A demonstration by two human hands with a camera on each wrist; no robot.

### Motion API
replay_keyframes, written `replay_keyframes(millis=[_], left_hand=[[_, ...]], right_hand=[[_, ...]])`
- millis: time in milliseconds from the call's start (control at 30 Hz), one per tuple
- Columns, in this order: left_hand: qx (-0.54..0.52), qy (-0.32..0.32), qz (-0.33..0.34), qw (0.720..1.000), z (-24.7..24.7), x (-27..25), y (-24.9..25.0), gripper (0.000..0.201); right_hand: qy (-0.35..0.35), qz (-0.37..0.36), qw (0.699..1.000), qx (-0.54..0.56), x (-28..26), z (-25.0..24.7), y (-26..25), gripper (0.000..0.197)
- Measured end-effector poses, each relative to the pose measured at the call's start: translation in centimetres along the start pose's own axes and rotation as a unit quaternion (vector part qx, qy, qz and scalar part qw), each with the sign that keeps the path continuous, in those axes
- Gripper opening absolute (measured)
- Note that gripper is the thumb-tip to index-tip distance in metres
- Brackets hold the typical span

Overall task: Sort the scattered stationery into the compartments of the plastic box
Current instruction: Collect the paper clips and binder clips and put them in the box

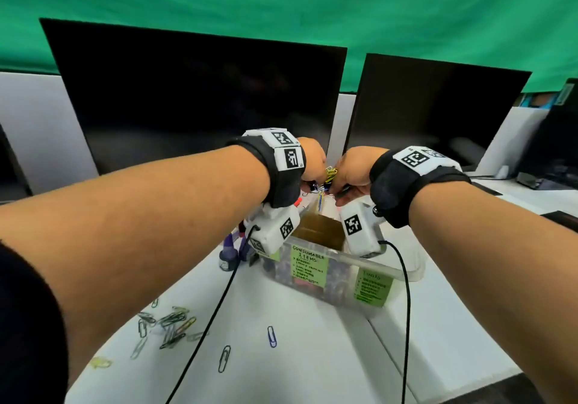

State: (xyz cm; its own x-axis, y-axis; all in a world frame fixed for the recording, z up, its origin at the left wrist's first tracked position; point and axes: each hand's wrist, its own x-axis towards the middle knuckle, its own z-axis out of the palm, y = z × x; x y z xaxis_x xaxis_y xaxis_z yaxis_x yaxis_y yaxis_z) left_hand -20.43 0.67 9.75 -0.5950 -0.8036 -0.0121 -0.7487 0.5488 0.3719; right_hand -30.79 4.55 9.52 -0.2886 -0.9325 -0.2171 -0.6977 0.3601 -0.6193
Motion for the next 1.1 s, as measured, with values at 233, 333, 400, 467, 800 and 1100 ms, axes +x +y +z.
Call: replay_keyframes(millis=[233,333,400,467,800,1100], left_hand=[[-0.003,-0.021,-0.01,1.0,1.3,3.0,1.1,0.008],[-0.012,-0.033,-0.012,0.999,2.1,3.8,0.9,0.023],[-0.015,-0.043,-0.01,0.999,2.4,3.9,0.9,0.027],[-0.015,-0.056,-0.008,0.998,2.5,3.9,1.0,0.03],[-0.087,-0.031,-0.009,0.996,0.3,0.9,-1.7,0.026],[0.025,-0.039,-0.05,0.998,-0.8,-6.6,-10.5,0.023]], right_hand=[[0.011,0.03,0.999,-0.029,1.8,-0.8,1.2,0.023],[0.017,0.039,0.998,-0.041,2.4,-0.5,1.5,0.022],[0.013,0.042,0.998,-0.05,2.7,-0.2,1.8,0.022],[0.012,0.044,0.997,-0.06,3.0,0.0,1.9,0.025],[0.005,0.009,0.992,-0.129,0.1,0.6,-0.4,0.029],[0.019,-0.07,0.99,-0.123,-4.2,5.6,-4.3,0.023]])
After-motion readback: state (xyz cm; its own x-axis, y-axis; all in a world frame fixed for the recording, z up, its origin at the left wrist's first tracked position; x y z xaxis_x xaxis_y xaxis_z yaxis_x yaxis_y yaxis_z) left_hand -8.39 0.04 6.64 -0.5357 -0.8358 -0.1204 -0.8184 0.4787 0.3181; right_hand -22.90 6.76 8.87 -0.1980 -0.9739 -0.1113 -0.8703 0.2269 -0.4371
